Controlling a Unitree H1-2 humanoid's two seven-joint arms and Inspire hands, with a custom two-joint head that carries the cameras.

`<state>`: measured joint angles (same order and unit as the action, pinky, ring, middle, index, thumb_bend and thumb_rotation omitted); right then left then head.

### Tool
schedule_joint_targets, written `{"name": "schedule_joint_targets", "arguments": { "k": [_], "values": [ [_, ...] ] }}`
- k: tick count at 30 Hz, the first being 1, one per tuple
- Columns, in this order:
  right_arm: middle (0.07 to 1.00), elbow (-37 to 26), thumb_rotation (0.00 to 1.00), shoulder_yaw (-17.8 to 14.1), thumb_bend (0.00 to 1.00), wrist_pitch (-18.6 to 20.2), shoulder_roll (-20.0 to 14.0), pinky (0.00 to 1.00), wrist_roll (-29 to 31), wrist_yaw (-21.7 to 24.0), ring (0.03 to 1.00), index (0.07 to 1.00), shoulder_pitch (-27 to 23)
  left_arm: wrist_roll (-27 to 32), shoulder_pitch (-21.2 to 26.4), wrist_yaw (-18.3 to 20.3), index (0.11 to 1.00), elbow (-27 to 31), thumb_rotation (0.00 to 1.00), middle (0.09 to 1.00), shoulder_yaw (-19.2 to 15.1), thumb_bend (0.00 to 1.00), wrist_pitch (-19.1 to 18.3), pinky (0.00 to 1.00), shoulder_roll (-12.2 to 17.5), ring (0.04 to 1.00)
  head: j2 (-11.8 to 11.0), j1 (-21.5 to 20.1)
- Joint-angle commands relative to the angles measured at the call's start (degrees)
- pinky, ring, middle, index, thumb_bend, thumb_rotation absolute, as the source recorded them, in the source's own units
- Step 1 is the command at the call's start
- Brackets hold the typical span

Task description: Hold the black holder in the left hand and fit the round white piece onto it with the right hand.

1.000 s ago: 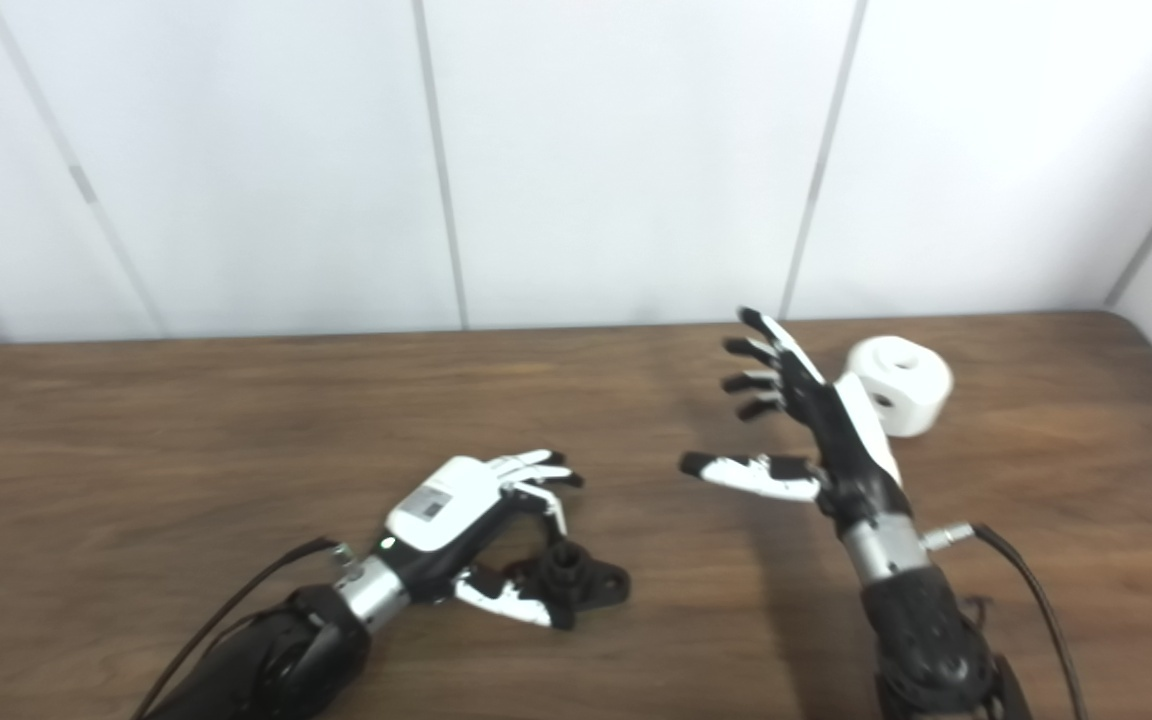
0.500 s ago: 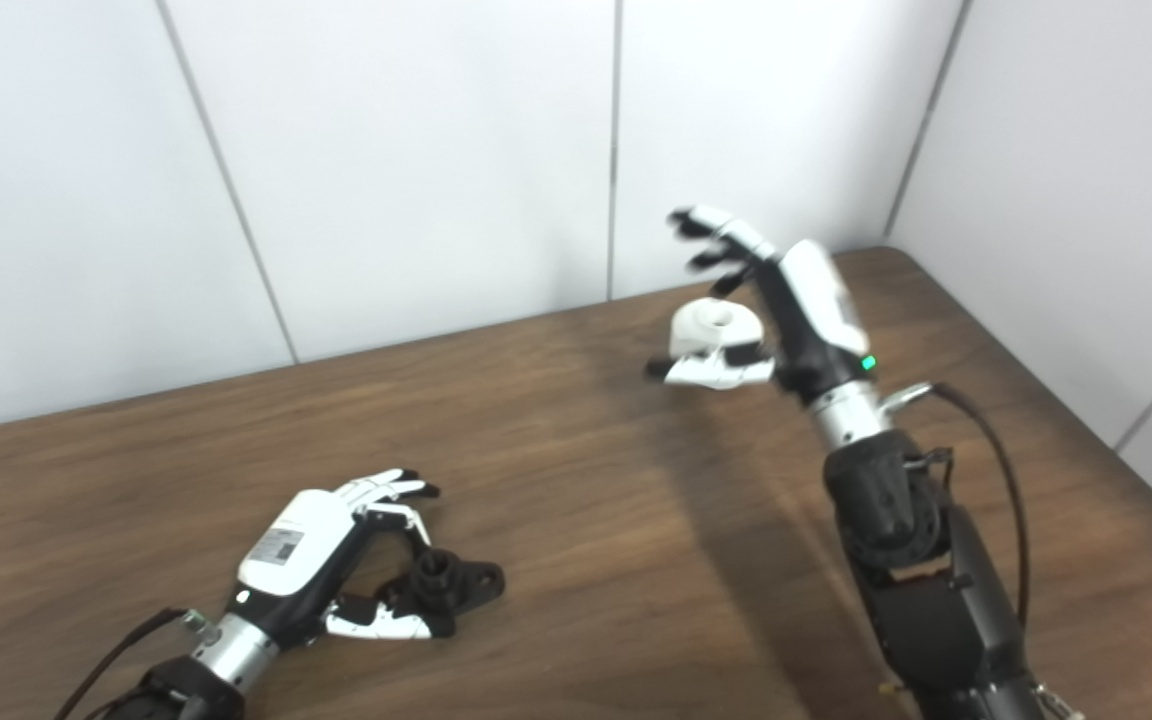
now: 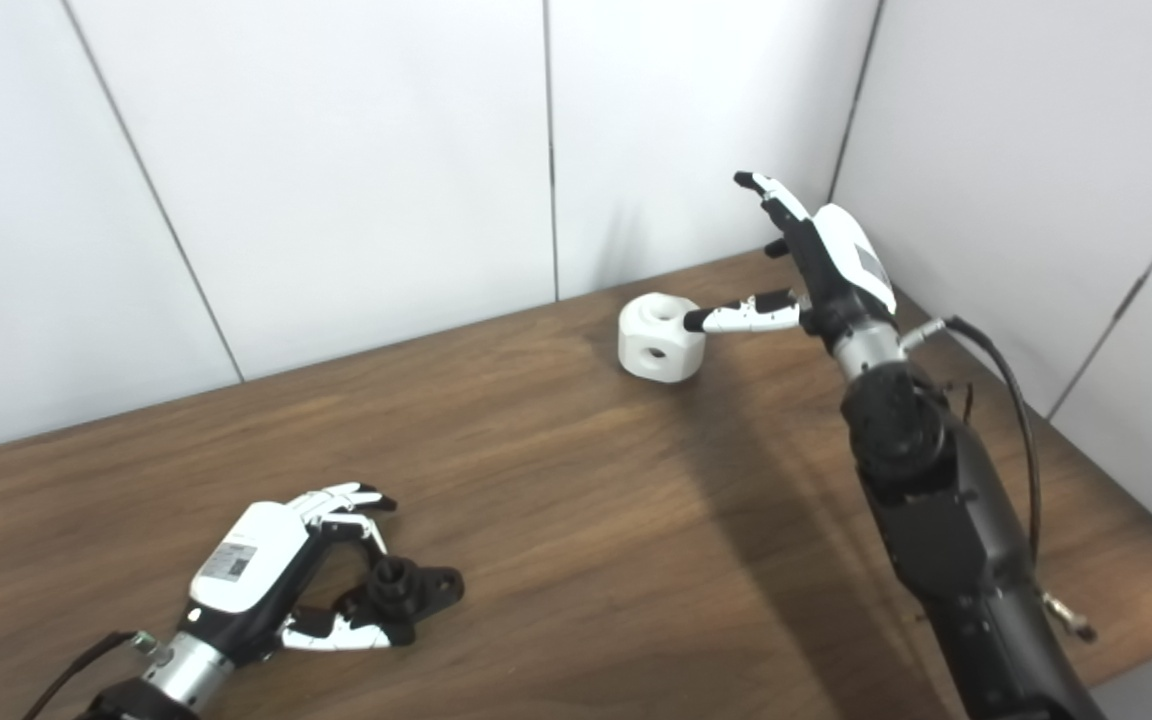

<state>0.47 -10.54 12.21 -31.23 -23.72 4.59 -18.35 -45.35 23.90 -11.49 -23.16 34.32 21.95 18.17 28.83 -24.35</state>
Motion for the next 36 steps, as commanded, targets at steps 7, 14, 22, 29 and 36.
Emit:
{"name": "schedule_joint_targets", "arguments": {
  "k": [7, 14, 22, 29, 36],
  "values": [
    [0.930, 3.7, 0.34, 3.5, 1.00, -1.4, -3.4, 0.64, -1.3, -0.8, 0.840, 0.914, -3.8, -3.2, -6.0, 4.8, 0.482, -3.8, 0.05, 0.794, 0.5, 0.52, -4.6, 0.79, 4.1, 0.851, 0.3, 0.3],
    [0.930, 6.2, 0.33, 5.0, 1.00, -1.0, -3.0, 0.60, -0.6, -0.1, 0.816, 0.924, -4.7, -4.3, -6.1, 4.0, 0.482, -4.3, 0.05, 0.788, 0.5, 0.52, -4.6, 0.78, 4.1, 0.847, 0.1, 0.2],
    [0.943, 8.2, 0.32, 7.8, 1.00, 0.6, -3.2, 0.69, -2.1, 0.4, 0.881, 0.917, -6.1, -3.8, -6.0, 4.0, 0.481, -4.5, 0.05, 0.786, 0.4, 0.52, -4.0, 0.78, 4.2, 0.843, 0.1, 0.3],
    [0.913, 11.4, 0.34, 11.1, 0.99, 0.2, -2.7, 0.68, -6.5, -1.9, 0.866, 0.888, -7.6, -3.5, -6.0, 4.3, 0.481, -4.7, 0.05, 0.791, 0.3, 0.52, -4.2, 0.79, 4.0, 0.847, 0.1, 0.3],
    [0.911, 14.5, 0.40, 13.8, 1.00, 1.3, -1.8, 0.70, -8.4, -2.2, 0.860, 0.870, -9.5, -3.9, -6.1, 4.1, 0.481, -4.7, 0.05, 0.789, 0.6, 0.53, -3.9, 0.78, 4.0, 0.838, 0.4, 0.6]
  ]
}}
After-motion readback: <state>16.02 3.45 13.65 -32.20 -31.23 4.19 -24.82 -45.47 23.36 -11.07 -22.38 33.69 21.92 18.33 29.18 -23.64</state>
